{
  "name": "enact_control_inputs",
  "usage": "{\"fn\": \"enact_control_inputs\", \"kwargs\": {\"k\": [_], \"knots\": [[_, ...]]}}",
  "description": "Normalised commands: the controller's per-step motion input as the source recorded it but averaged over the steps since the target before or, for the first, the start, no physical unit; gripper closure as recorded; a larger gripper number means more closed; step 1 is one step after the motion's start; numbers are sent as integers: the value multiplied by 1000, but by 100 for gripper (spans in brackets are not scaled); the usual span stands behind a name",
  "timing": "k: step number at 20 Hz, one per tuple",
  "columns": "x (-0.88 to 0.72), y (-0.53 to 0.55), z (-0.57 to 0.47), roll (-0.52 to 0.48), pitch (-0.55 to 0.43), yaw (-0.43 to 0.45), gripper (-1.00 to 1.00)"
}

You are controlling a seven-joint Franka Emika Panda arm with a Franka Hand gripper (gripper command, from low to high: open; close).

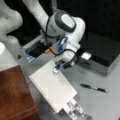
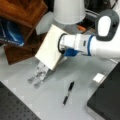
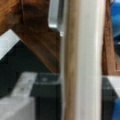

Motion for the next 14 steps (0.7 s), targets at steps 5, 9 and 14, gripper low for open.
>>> {"fn": "enact_control_inputs", "kwargs": {"k": [5, 9, 14], "knots": [[338, 89, -4, -172, 95, -59, 100], [446, 150, 37, -187, 151, -86, 100], [436, 151, 3, -152, 84, -94, 100]]}}
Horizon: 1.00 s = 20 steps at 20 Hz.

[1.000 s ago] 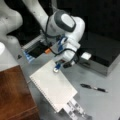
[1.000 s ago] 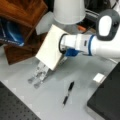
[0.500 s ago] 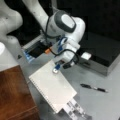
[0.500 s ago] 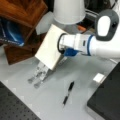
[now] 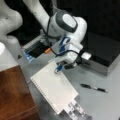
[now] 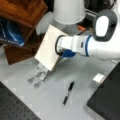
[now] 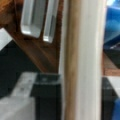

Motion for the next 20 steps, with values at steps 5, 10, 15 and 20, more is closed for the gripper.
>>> {"fn": "enact_control_inputs", "kwargs": {"k": [5, 10, 15, 20], "knots": [[372, 139, -20, -165, 51, -110, 100], [357, 111, 10, -178, 59, -101, 100], [306, 75, 33, -205, 92, -104, 100], [207, 62, -26, -190, 83, -118, -100]]}}
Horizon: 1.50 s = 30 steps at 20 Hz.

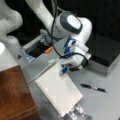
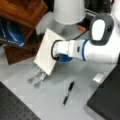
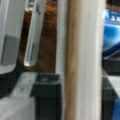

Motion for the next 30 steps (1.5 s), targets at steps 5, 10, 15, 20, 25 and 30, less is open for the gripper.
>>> {"fn": "enact_control_inputs", "kwargs": {"k": [5, 10, 15, 20, 25, 30], "knots": [[140, 45, -74, -145, 31, -132, -100], [123, 95, -73, -158, 21, -138, -100], [108, 92, -90, -149, 7, -142, -100], [59, 121, -94, -122, -28, -184, -100], [-93, 226, -61, 34, -160, -379, -100], [-114, 291, 4, 126, -191, -522, -100]]}}
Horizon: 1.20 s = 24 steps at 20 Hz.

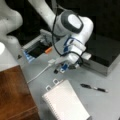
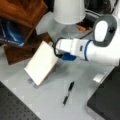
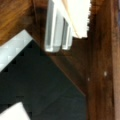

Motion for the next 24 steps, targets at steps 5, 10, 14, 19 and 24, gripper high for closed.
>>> {"fn": "enact_control_inputs", "kwargs": {"k": [5, 10, 14, 19, 24], "knots": [[-35, 198, 102, 254, -177, -581, -100], [-75, 90, 113, 354, -122, -532, -100], [-143, 11, 99, 622, -124, -607, -100], [-208, -6, 121, 753, -236, -488, -100], [-328, 49, 160, 545, -212, -254, -100]]}}
